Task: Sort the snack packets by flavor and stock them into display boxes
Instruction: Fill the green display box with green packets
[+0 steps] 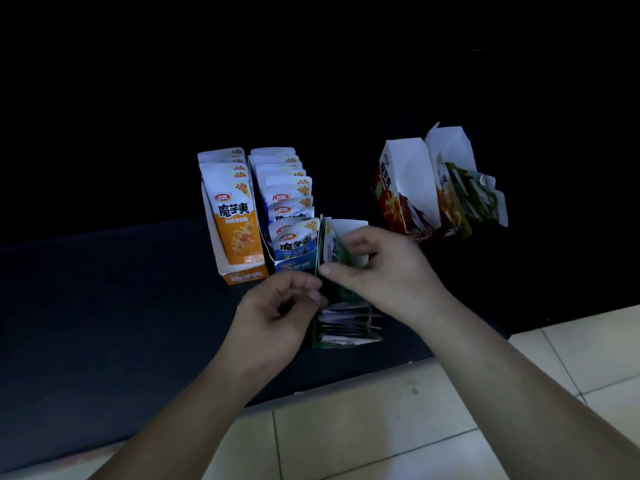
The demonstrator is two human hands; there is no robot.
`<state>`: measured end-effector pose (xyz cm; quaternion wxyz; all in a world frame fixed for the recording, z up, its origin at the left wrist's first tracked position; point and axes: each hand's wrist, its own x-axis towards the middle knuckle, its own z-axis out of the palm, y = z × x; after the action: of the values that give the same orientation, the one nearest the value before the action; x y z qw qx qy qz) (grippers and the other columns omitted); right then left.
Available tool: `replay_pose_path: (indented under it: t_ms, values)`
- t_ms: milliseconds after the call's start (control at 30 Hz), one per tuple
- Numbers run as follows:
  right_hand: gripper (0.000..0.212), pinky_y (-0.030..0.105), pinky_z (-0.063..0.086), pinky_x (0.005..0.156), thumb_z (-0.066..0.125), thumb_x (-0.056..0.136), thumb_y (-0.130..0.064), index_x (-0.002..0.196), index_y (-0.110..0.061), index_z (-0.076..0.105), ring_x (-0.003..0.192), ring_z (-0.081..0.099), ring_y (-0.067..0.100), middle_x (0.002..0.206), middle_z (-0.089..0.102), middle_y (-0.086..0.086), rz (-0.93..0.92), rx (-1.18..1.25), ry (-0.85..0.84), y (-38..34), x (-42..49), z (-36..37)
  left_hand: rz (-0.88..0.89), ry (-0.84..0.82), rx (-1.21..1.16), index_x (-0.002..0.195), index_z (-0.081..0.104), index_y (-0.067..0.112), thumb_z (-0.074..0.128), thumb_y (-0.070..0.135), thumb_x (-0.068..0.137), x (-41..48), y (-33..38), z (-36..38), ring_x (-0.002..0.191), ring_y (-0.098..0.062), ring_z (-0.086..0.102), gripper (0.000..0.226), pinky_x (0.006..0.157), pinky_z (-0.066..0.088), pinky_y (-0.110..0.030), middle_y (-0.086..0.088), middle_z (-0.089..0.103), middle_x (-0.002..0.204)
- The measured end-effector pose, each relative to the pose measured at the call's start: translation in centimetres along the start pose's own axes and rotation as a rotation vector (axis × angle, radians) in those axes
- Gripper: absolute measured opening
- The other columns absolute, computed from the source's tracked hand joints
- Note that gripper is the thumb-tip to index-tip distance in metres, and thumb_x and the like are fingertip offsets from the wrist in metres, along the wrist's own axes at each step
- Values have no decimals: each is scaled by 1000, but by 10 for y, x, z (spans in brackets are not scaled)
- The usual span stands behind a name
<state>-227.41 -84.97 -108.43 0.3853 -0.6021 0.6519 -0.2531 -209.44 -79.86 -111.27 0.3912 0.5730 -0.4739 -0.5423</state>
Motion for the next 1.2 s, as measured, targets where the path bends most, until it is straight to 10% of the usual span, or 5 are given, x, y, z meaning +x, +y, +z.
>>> replay_pose_path:
  t_ms: [200, 433, 700, 1000, 1200]
  values:
    - [54, 33, 57, 81, 80, 71, -69, 117, -43, 66, 99, 66, 6, 103, 69, -19, -60, -402, 22, -15, 14, 9, -10, -1, -8, 91, 72, 14, 60, -7, 95, 1, -1, -4, 95, -13, 76, 25, 88, 57, -28, -2, 80, 88]
    - [9, 44, 60, 70, 79, 85, -37, 91, -32, 74, 74, 69, 5, 79, 72, -18, -74, -43, 148, 21, 4, 7, 3, -23, 43, 93, 73, 13, 62, -5, 95, 1, -2, -4, 88, -7, 75, 21, 76, 54, -12, 1, 79, 86]
    - [6, 17, 52, 61, 78, 90, -19, 90, -24, 75, 74, 70, 10, 78, 73, -7, 29, 163, 246, 44, -1, -3, 31, 6, 235, 96, 73, 26, 68, 8, 96, 16, 2, -2, 78, -8, 73, 18, 73, 57, -18, 7, 77, 82]
    - [11, 27, 44, 55, 72, 95, -16, 85, -21, 71, 59, 56, 21, 74, 67, 13, -142, 296, 193, 27, -16, -5, 207, 44, 345, 129, 65, 31, 79, 22, 89, 37, 13, 8, 66, -14, 60, 43, 61, 55, -31, 4, 63, 94]
    - [13, 44, 61, 68, 74, 93, -15, 86, -24, 69, 77, 72, 22, 83, 78, 2, -90, 367, 81, 27, -15, -18, 289, 140, 335, 84, 66, 41, 85, 20, 84, 42, 13, 9, 68, -2, 61, 28, 60, 45, -10, 13, 64, 80]
